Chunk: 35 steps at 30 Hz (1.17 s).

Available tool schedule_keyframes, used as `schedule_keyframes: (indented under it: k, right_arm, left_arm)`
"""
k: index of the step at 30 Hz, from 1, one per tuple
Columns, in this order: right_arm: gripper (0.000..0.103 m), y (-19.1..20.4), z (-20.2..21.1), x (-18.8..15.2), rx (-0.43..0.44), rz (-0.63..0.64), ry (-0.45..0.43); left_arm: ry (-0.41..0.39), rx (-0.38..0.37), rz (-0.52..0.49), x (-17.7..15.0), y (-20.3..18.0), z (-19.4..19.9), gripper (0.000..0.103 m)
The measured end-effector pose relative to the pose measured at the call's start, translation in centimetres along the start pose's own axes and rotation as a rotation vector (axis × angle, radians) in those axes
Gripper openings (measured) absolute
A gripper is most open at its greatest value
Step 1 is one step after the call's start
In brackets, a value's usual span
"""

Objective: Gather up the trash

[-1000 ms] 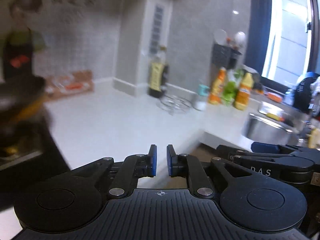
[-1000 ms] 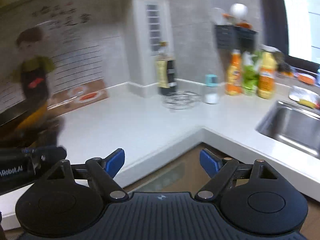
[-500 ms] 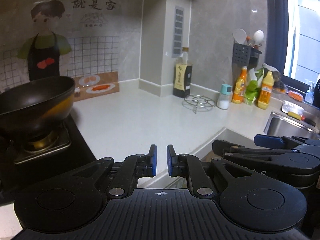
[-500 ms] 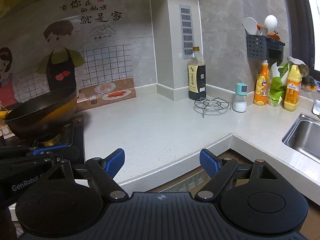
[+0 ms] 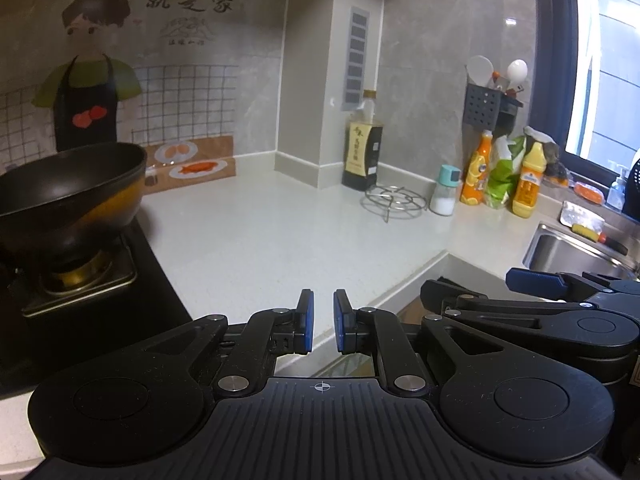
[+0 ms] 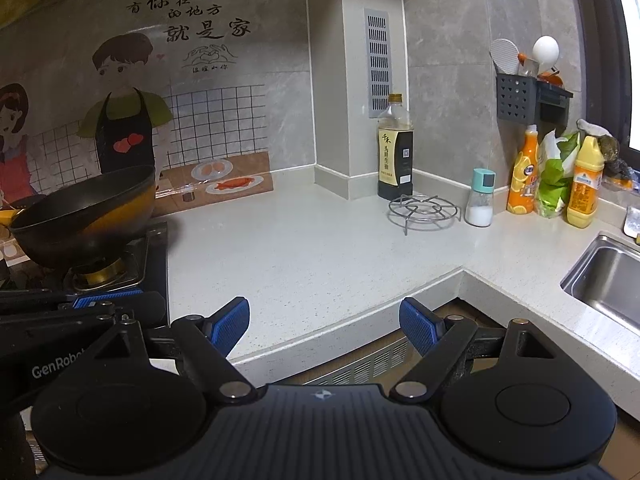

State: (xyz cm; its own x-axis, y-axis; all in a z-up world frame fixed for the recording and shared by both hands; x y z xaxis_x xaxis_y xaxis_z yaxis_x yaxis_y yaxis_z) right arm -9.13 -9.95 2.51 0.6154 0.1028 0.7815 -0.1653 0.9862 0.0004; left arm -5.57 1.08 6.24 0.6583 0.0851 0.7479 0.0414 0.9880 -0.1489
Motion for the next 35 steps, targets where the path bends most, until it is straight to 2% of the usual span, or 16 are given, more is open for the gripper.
schedule_keyframes:
  k: [31, 35]
  right_arm:
    - [0.083, -1.0, -0.3, -0.4, -0.022, -0.025, 0.021]
    - [0.083, -1.6, -0.4, -0.4, -0.024, -0.043, 0.023]
  left_arm:
    - [0.037, -0.038, 0.000, 0.3, -0.2, -1.7, 0.013]
    - [0.070, -0.051, 0.029, 0.2, 0.2, -2.6, 0.013]
Point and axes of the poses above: each gripper's, at about its wrist camera, not at the fingertips, and z roughly against the way its jaws point, y to its left, x to its top, the point moved 3 cm from there along -z, roughly the way its jaws point, and after that the axes turned 12 degrees about y, right-handed, at the moved point
